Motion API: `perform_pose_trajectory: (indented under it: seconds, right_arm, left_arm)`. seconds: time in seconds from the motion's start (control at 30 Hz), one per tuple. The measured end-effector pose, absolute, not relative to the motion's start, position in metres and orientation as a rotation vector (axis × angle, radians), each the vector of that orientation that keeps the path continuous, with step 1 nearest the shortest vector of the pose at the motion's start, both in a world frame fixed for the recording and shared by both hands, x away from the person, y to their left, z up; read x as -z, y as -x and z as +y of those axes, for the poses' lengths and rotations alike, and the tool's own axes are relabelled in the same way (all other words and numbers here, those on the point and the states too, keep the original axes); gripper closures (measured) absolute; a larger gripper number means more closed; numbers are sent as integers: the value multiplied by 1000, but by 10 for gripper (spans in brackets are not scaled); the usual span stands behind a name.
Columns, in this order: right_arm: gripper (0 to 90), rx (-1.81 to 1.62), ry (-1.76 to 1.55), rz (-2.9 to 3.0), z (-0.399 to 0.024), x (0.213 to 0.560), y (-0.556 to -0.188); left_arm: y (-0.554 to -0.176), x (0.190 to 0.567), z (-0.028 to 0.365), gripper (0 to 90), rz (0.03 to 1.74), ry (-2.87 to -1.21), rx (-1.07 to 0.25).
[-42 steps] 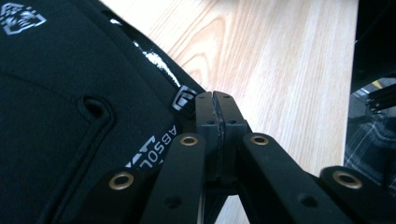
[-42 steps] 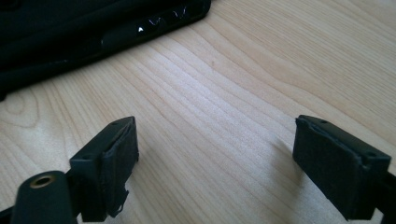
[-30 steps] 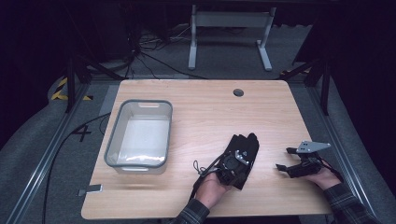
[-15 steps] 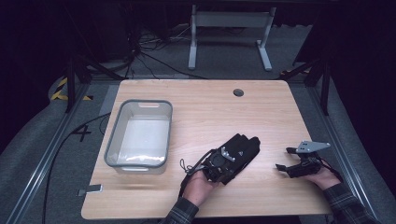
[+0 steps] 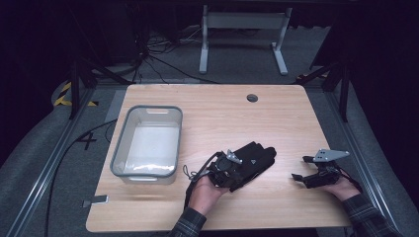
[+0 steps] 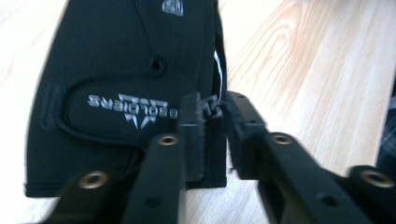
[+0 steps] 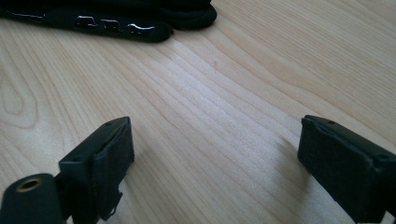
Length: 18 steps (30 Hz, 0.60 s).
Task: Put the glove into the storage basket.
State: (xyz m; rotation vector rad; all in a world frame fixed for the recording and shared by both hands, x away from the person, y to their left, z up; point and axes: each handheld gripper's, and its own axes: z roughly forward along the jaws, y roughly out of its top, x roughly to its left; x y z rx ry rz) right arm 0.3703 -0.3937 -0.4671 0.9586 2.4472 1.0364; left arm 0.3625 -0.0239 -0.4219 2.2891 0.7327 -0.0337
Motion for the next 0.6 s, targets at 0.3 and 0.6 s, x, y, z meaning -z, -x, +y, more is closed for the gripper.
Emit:
perform_pose_trajectory:
  seconds: [0.3,0.6]
  right_arm:
    - [111,-1036,-957,2448,-394,467,-370]
    - [111,-1036,-957,2449,-394,467,-370]
  left_arm:
    - [-388,408,-35,403,701,-2284,19]
    - [-415,415,-54,203,661,-2329,-55]
